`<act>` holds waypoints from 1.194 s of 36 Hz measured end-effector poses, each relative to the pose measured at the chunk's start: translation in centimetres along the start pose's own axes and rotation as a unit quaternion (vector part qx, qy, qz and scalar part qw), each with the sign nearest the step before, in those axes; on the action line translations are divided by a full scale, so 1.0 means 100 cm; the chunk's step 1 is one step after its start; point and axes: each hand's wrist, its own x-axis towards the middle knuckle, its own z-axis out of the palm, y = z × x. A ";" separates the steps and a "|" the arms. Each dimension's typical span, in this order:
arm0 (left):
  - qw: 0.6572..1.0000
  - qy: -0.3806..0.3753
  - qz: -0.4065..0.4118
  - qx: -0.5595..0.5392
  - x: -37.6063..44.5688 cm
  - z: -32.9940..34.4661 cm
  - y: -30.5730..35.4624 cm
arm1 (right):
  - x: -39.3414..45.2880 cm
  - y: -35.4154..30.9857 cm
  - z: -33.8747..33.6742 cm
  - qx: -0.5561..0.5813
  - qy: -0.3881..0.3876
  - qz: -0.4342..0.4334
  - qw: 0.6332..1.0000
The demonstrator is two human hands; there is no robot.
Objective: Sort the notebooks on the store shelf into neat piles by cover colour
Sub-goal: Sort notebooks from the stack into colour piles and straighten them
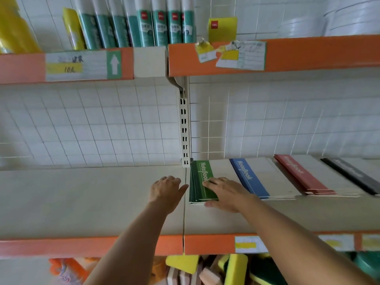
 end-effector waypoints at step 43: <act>0.965 -0.023 0.261 -0.034 -0.085 -0.038 0.373 | -0.407 0.194 0.025 0.029 0.066 0.400 0.914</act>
